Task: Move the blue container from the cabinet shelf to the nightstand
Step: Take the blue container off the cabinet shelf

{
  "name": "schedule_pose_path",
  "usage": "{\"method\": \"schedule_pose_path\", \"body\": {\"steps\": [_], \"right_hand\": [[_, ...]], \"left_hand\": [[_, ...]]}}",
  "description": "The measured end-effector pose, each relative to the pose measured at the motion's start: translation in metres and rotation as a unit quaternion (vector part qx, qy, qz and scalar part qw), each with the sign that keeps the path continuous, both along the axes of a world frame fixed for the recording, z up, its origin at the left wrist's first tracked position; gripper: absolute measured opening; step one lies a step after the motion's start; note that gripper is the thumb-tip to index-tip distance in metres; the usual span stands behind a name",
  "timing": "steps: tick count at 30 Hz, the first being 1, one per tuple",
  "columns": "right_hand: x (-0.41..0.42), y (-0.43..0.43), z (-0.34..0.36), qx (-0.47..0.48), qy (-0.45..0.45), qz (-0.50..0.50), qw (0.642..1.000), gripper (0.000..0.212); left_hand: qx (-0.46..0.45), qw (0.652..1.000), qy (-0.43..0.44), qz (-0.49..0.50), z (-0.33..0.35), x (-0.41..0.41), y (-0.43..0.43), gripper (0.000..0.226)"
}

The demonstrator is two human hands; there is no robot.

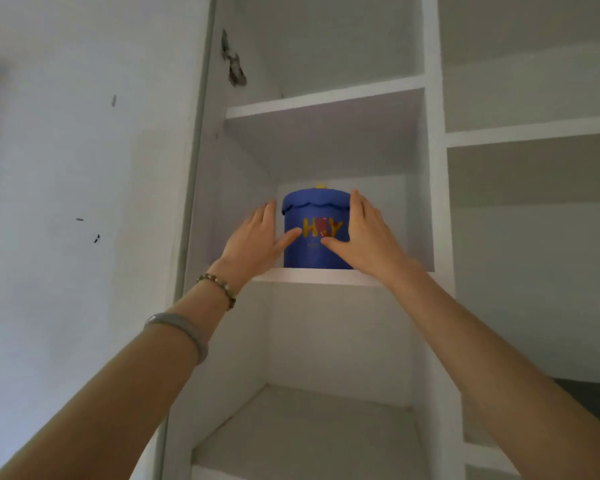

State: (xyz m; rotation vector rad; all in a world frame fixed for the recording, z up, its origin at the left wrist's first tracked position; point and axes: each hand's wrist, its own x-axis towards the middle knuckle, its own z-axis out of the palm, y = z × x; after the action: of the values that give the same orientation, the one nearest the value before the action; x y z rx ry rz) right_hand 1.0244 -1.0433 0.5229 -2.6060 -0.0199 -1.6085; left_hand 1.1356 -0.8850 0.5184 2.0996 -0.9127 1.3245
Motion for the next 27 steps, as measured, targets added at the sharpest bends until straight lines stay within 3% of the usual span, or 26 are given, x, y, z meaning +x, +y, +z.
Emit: {"method": "schedule_pose_path", "body": {"steps": [5, 9, 12, 18, 27], "right_hand": [[0.01, -0.001, 0.01, 0.148, 0.07, 0.078, 0.983, 0.117], [0.019, -0.002, 0.013, 0.241, 0.106, 0.125, 0.956, 0.116], [0.021, -0.003, 0.011, 0.27, 0.117, 0.137, 0.946, 0.114], [0.023, 0.0, 0.012, 0.293, 0.114, 0.171, 0.934, 0.117], [0.0, 0.012, 0.025, 0.239, 0.024, 0.254, 0.937, 0.102]], "left_hand": [[-0.038, 0.974, 0.141, -0.176, 0.005, 0.001, -0.011, 0.076], [-0.063, 0.924, 0.212, -0.31, 0.006, 0.009, -0.02, 0.082], [-0.079, 0.906, 0.25, -0.332, 0.005, 0.011, -0.024, 0.092], [-0.114, 0.889, 0.257, -0.362, 0.004, 0.009, -0.026, 0.081], [-0.169, 0.912, 0.176, -0.33, 0.016, -0.03, -0.006, 0.079]]}}
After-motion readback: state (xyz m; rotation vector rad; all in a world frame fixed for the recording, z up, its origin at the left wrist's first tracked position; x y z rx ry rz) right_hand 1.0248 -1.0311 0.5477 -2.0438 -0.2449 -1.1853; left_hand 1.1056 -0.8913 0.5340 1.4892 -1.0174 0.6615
